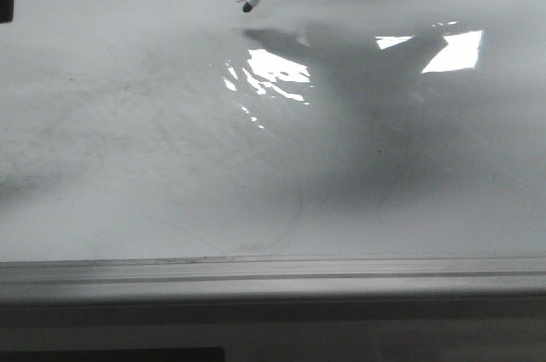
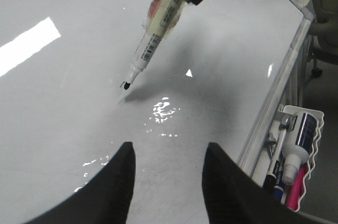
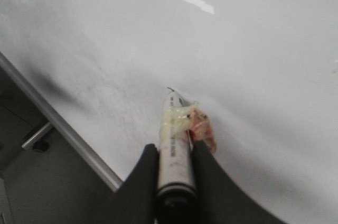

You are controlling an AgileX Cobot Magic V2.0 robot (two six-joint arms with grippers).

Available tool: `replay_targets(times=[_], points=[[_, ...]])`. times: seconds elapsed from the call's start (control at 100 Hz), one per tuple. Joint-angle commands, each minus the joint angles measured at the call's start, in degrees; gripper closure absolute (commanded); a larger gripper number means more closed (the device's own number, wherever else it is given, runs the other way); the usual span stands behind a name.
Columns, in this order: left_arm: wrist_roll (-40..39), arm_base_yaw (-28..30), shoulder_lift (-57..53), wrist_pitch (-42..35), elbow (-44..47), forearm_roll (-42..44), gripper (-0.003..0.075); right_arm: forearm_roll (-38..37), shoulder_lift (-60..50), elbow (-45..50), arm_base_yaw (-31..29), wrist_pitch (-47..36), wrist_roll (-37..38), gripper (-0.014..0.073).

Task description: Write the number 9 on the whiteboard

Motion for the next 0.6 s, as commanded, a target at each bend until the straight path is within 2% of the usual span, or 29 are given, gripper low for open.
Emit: replay_targets(times=[0.0,0.14,0.23,0.36,0.59], points=[[-0.26,-0.3,-0.17,-5.91,-1.86,-1.86,0.0435,-1.55,1.48,-1.91,-0.78,-3.23,1.78,0.0636],[-0.26,-0.3,-0.17,-5.91,-1.86,-3.1,0.0435,-1.3,6.41,-2.33,-0.78,-5.81,1.78,0.0636],[-0.26,-0.3,-0.17,-5.91,-1.86,-3.1,0.0435,-0.75,8.12,-3.58,-0.4,-1.77,1.56,0.0636],[-0.26,-0.3,-0.17,-5.91,-1.86,-3.1,0.0435,-2.63,5.9,-3.8,-0.09,4.39,1.4,0.0636],[-0.26,-0.3,-0.17,-5.91,-1.86,-3.1,0.0435,-5.3,3.42,-7.48,-0.32,2.99,1.5,0.0636]])
